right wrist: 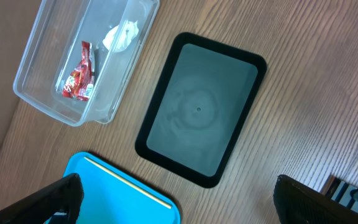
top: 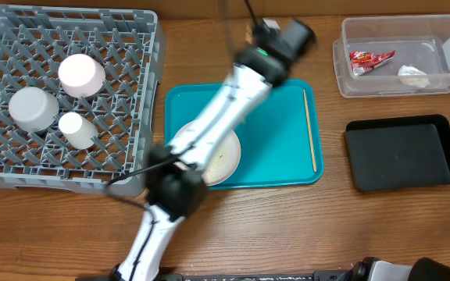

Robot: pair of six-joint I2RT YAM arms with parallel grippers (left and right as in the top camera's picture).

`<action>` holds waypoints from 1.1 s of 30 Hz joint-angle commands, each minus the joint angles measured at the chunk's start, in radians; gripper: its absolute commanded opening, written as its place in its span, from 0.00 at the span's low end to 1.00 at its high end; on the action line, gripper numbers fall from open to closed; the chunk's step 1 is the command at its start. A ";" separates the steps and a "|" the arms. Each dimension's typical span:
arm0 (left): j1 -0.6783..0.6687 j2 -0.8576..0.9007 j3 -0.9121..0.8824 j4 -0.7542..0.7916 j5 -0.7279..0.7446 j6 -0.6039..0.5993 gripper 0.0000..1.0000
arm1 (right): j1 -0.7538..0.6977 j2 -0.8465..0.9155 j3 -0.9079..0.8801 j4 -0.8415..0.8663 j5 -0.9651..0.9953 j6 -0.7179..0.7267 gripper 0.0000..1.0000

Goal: Sort waste into correct bins and load items into the dishwasher
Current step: 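Lift the chopstick with the left gripper and carry it to the rack, then insert the chopstick upright into the rack and open the left gripper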

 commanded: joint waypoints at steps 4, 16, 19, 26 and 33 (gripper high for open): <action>0.240 -0.098 0.004 0.011 -0.043 0.214 0.04 | -0.003 -0.012 -0.003 0.003 0.014 0.001 1.00; 0.632 -0.090 0.002 -0.032 0.803 0.684 0.04 | -0.003 -0.012 -0.003 0.003 0.014 0.001 1.00; 0.681 -0.086 0.002 -0.045 0.841 0.692 0.04 | -0.003 -0.012 -0.003 0.003 0.014 0.001 1.00; 0.709 -0.018 0.002 -0.090 0.938 0.668 0.04 | -0.003 -0.012 -0.003 0.003 0.014 0.001 1.00; 0.701 0.078 0.002 -0.100 0.936 0.616 0.04 | -0.003 -0.012 -0.003 0.003 0.014 0.001 0.99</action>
